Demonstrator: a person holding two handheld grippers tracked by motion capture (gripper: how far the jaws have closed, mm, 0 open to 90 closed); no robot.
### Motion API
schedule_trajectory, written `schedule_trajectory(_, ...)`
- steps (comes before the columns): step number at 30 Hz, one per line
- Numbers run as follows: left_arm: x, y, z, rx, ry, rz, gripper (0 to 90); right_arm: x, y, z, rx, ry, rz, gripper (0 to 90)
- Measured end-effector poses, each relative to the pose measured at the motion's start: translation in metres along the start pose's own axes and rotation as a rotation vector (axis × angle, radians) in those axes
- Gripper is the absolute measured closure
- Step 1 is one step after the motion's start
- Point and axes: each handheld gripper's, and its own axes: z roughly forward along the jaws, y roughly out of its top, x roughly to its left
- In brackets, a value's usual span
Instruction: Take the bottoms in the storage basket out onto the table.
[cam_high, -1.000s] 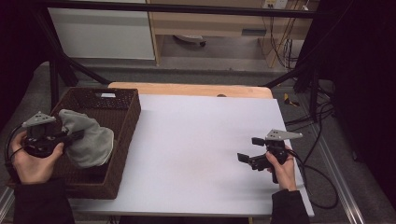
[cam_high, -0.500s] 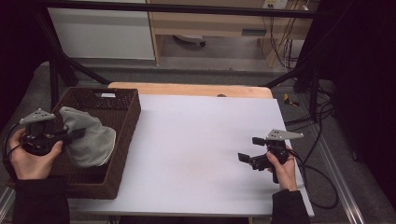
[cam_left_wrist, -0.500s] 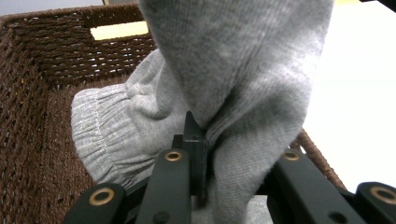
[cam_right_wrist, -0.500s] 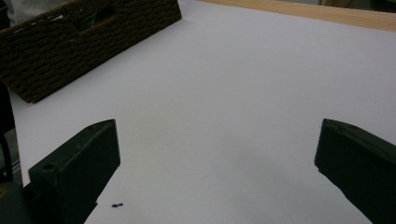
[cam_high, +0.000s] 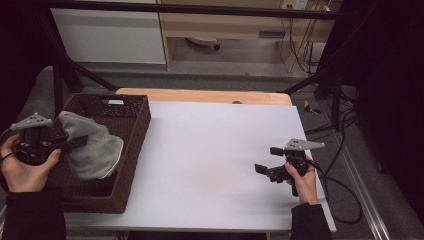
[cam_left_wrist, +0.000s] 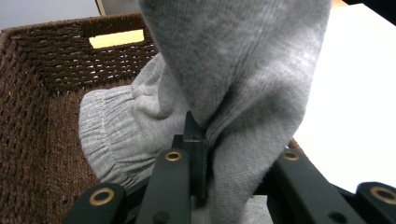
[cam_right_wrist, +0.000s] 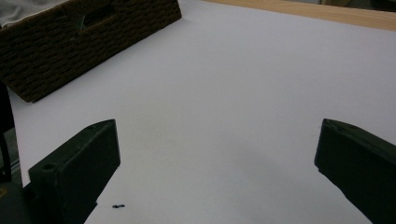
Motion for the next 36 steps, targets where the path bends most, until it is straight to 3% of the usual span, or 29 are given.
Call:
schedule_trajectory(18, 0.002, 0.007, -0.010, -0.003, -0.045, 0.000, 75.1, 0.000, 0.000, 0.000, 0.003, -0.002, 0.000, 0.7)
schedule_trajectory(36, 0.004, 0.018, -0.021, -0.013, -0.057, 0.010, 75.1, 0.000, 0.000, 0.001, 0.004, -0.003, 0.001, 0.7)
